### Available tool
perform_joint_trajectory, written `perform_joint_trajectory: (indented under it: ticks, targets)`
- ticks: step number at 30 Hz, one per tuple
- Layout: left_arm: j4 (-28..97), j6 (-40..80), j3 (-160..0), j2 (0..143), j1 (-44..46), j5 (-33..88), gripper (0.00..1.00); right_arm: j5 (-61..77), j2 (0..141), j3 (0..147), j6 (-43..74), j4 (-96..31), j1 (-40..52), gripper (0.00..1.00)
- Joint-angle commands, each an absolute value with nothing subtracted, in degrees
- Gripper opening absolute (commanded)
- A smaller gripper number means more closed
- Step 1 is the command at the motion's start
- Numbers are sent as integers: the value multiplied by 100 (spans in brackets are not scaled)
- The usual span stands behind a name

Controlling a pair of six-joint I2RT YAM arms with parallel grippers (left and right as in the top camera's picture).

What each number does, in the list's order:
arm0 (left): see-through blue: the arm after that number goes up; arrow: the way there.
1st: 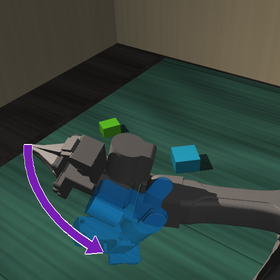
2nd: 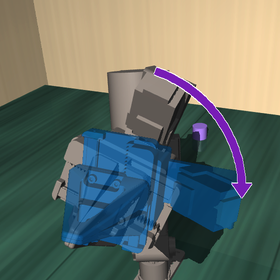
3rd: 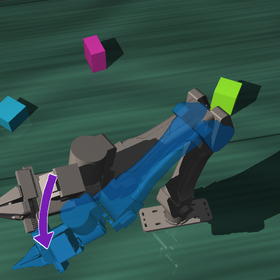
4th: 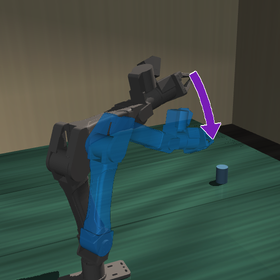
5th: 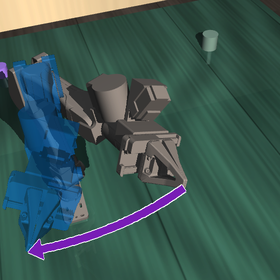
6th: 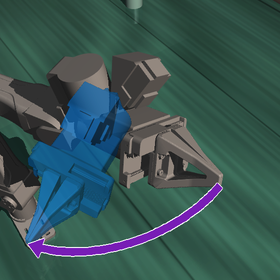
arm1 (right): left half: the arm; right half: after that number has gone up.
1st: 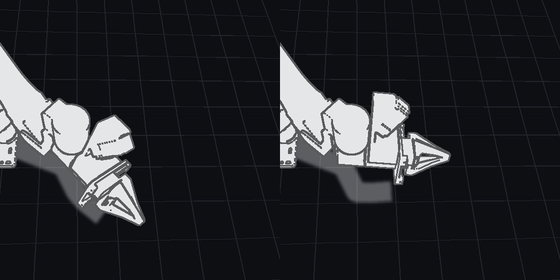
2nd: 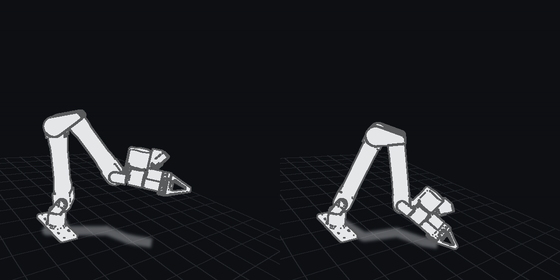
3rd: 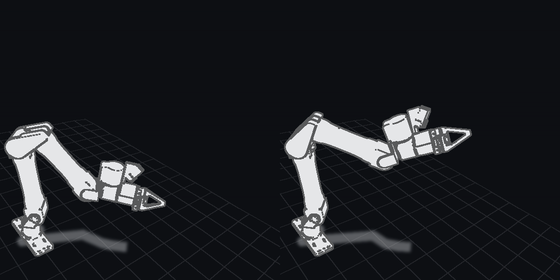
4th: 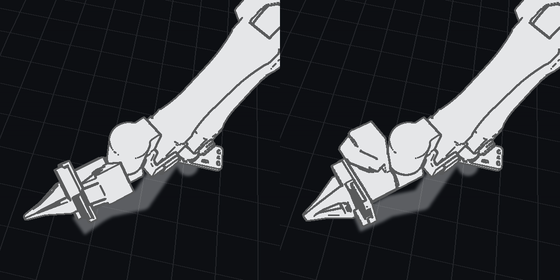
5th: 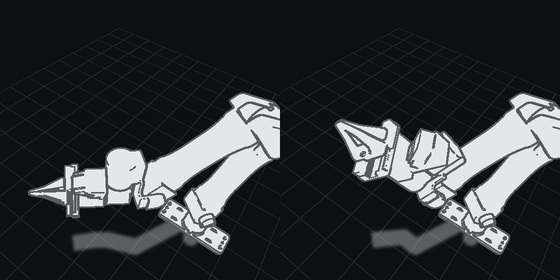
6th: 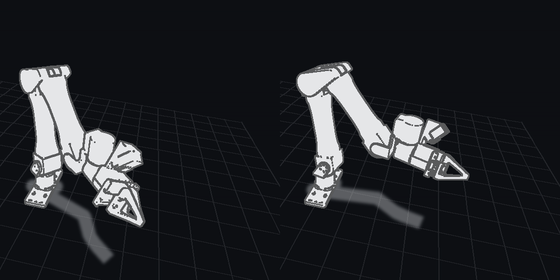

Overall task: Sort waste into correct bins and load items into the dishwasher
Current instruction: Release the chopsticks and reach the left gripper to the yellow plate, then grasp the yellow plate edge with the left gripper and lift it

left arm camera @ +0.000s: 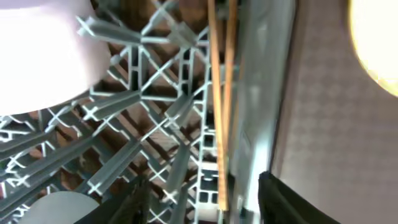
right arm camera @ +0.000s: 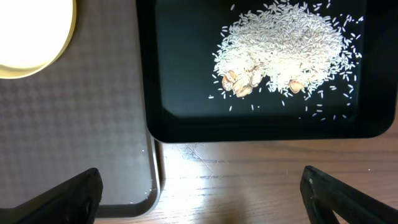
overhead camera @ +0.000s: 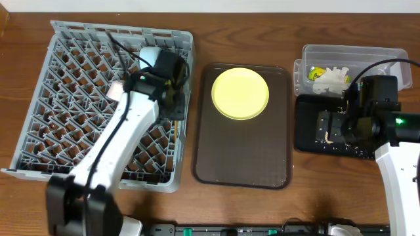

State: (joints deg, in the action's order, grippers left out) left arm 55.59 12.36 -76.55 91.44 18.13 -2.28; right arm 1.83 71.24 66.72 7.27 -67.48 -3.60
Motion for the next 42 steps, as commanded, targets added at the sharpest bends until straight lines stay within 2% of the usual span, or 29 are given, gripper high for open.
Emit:
perform_joint_trajectory:
  ticks: [1, 5, 6, 21, 28, 30, 32, 34, 36, 40, 42]
  targets:
    - [5166, 873, -8034, 8453, 1942, 580, 61, 154, 7113, 6761, 810, -6716, -412, 99]
    - [4226, 156, -8018, 8479, 2536, 749, 69, 156, 7113, 6761, 812, -6707, -412, 99]
    - [3920, 102, -8012, 8665, 2762, 749, 75, 156, 7113, 6761, 812, -6709, -412, 99]
    - [2346, -113, -8012, 11323, 4088, 751, 76, 154, 7113, 6761, 810, -6709, -412, 99]
    - [2390, -106, -8005, 12001, 4289, 751, 75, 154, 7113, 6761, 810, -6711, -412, 99]
    - [2495, -102, -7992, 12027, 4357, 753, 69, 154, 7113, 6761, 810, -6709, -412, 99]
    - [2661, -104, -7992, 12025, 4456, 751, 53, 154, 7113, 6761, 810, -6709, -412, 99]
    - [2860, -104, -7992, 12025, 4569, 751, 32, 154, 7113, 6761, 810, -6711, -412, 99]
    - [2936, -104, -7992, 12025, 4637, 751, 21, 154, 7113, 6761, 810, -6711, -412, 99]
    - [2952, -104, -7992, 12022, 4735, 751, 7, 154, 7113, 6761, 810, -6713, -412, 99]
    - [2954, -104, -7992, 12022, 4751, 751, 6, 154, 7113, 6761, 810, -6713, -412, 99]
